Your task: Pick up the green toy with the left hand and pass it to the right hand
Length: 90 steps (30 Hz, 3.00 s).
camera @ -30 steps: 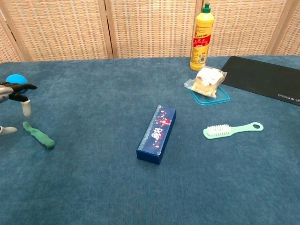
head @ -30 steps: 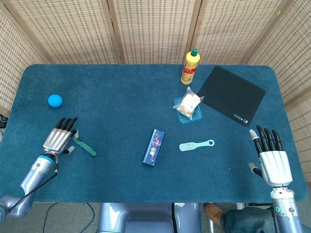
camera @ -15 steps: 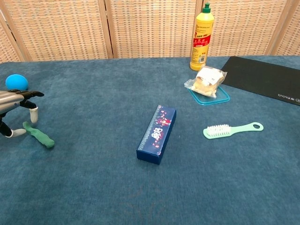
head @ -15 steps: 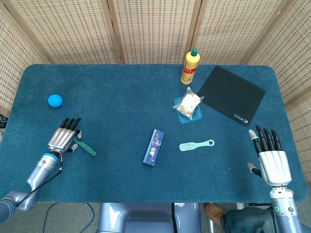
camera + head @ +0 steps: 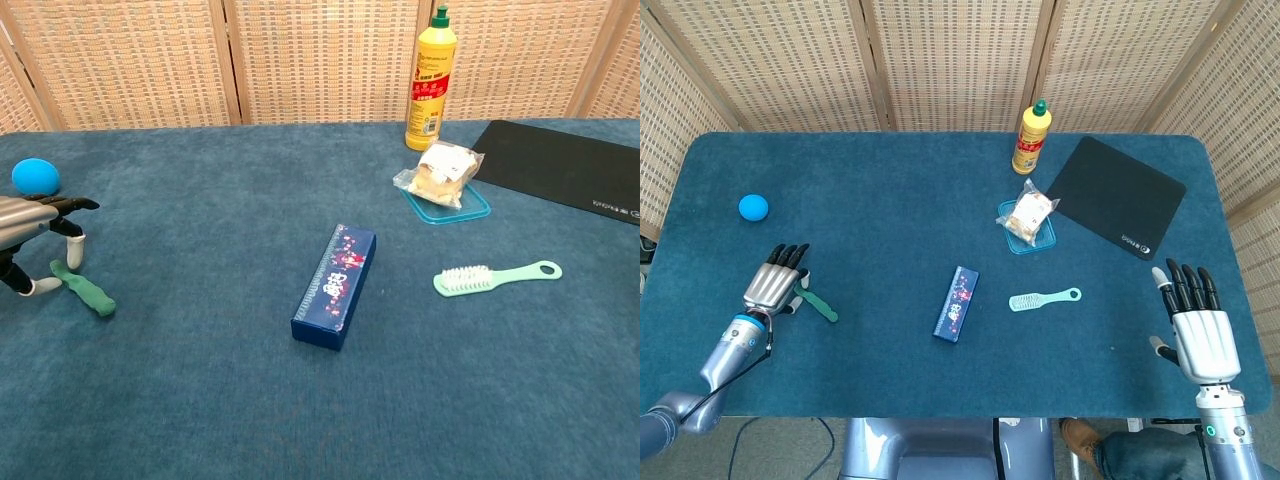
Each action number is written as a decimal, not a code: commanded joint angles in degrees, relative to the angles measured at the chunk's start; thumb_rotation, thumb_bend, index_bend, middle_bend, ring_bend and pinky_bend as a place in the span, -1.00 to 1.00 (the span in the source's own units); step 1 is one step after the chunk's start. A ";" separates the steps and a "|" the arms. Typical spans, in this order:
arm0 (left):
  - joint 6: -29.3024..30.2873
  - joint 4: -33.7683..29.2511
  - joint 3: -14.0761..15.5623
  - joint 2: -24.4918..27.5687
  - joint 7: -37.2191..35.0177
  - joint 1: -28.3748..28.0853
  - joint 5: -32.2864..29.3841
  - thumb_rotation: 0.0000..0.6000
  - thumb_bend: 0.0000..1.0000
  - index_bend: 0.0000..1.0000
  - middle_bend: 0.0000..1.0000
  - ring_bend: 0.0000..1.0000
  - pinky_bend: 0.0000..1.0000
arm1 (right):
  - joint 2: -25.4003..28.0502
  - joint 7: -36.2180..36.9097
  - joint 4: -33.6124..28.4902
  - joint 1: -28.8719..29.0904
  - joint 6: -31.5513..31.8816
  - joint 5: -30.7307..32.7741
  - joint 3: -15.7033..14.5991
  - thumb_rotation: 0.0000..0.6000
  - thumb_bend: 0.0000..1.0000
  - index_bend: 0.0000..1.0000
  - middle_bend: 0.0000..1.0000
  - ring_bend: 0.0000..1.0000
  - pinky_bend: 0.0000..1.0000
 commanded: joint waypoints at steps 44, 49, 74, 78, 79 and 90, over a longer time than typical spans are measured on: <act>1.20 -2.65 -1.61 0.03 1.96 -0.66 -3.06 1.00 0.22 0.50 -1.00 -1.00 -1.00 | 0.96 1.43 -0.58 -0.06 0.22 -0.07 -0.12 1.00 -1.00 -1.00 -1.00 -1.00 -1.00; 1.54 -7.24 -2.95 2.41 -4.33 -0.31 -3.30 1.00 0.22 0.50 -1.00 -1.00 -1.00 | 1.06 1.55 -0.74 -0.08 0.23 -0.07 -0.13 1.00 -1.00 -1.00 -1.00 -1.00 -1.00; -4.38 -31.01 -11.21 7.35 -37.23 -6.26 -3.65 1.00 0.22 0.53 -1.00 -1.00 -1.00 | 6.17 17.83 1.04 8.02 -7.73 -8.08 -0.36 1.00 -1.00 -0.81 -1.00 -1.00 -1.00; -4.74 -32.56 -13.48 4.55 -33.98 -8.88 -7.28 1.00 0.22 0.53 -1.00 -1.00 -1.00 | 9.21 23.71 0.22 11.47 -10.48 -10.82 -0.28 1.00 -1.00 -0.75 -1.00 -1.00 -1.00; -5.05 -32.87 -13.91 3.99 -32.96 -9.60 -8.23 1.00 0.22 0.53 -1.00 -1.00 -1.00 | 9.76 24.64 0.06 12.21 -10.81 -11.33 -0.09 1.00 -1.00 -0.72 -1.00 -1.00 -1.00; -6.79 -33.67 -17.84 -3.78 -24.35 -17.01 -20.56 1.00 0.23 0.54 -1.00 -1.00 -1.00 | 10.23 32.90 1.65 18.90 -11.89 -15.34 1.67 1.00 -1.00 -0.35 -0.89 -1.00 -1.00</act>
